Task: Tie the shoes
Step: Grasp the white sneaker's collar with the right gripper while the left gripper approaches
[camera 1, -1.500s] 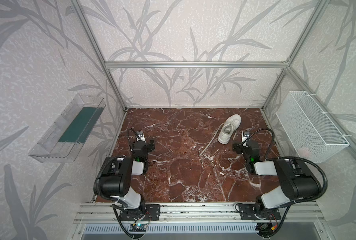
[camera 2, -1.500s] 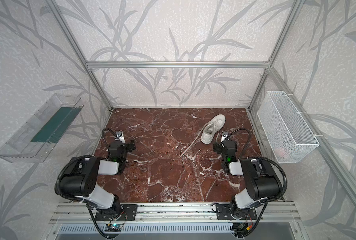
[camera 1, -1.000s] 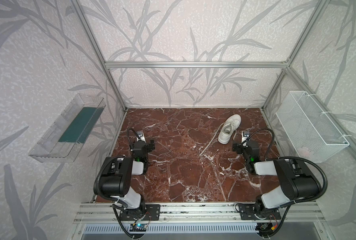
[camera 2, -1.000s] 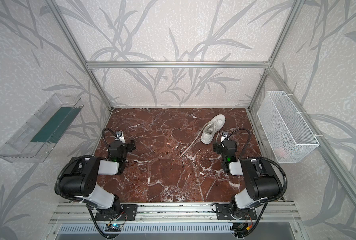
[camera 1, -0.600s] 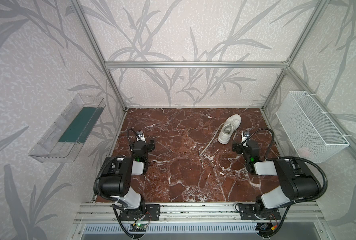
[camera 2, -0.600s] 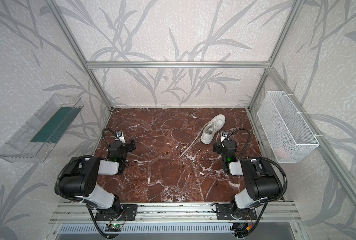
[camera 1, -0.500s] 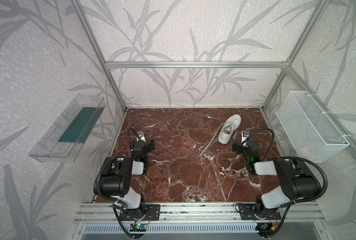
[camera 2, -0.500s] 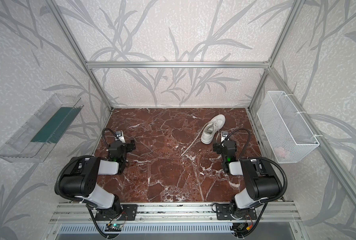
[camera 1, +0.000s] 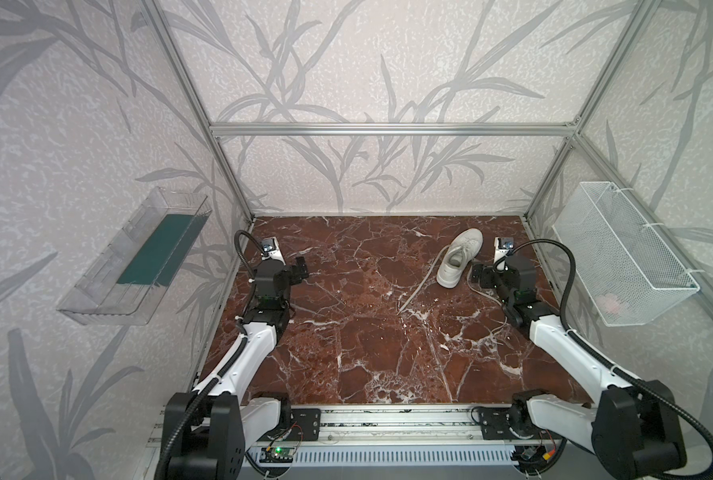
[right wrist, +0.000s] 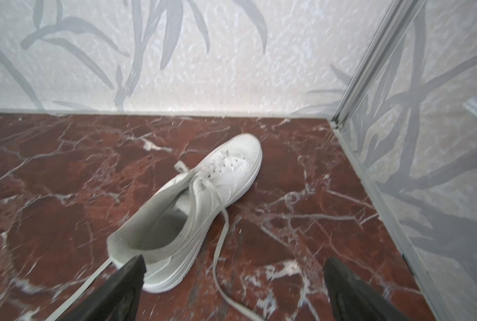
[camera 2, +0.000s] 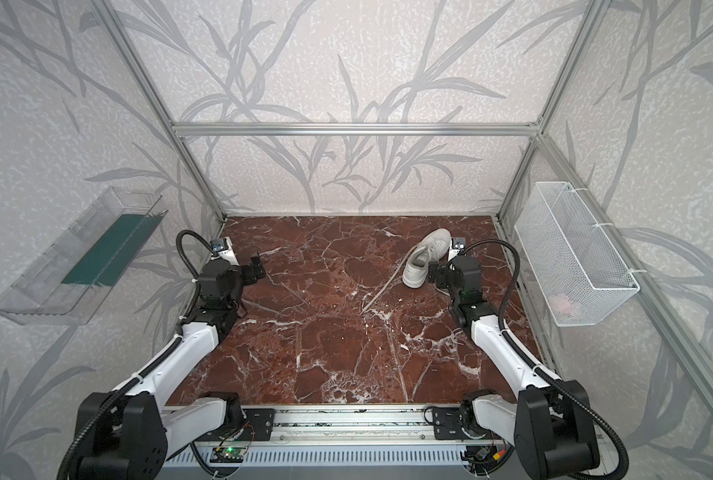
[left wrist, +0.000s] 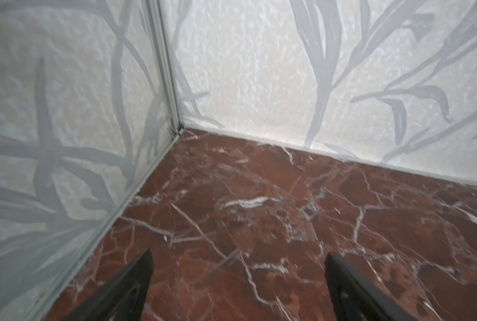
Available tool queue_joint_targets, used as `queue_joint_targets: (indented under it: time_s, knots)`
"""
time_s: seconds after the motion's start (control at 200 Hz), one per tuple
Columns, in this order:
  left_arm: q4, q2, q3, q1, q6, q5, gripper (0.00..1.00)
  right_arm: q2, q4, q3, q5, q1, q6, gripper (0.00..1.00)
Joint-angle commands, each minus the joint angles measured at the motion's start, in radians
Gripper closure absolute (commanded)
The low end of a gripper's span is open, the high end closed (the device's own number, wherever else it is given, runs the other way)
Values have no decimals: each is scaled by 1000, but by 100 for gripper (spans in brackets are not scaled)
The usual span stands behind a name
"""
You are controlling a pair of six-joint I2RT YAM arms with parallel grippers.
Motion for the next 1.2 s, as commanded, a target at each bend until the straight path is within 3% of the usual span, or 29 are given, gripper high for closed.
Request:
queue_joint_targets:
  time_s: [0.0, 0.26, 0.515, 0.81, 1.195]
  knots:
    - [-252, -23, 16, -71, -124, 64, 2, 35, -313, 101, -89, 33, 70, 2]
    - [-271, -27, -42, -252, -244, 51, 3, 230, -581, 397, -133, 129, 7, 8]
    - [-237, 39, -52, -353, -284, 31, 3, 408, -726, 606, -200, 130, -40, 26]
    - [-214, 100, -45, -401, -316, 23, 2, 586, -881, 797, -127, 130, -141, 47]
    - [-240, 145, -13, -414, -307, 11, 2, 719, -952, 896, -188, 130, -199, 67]
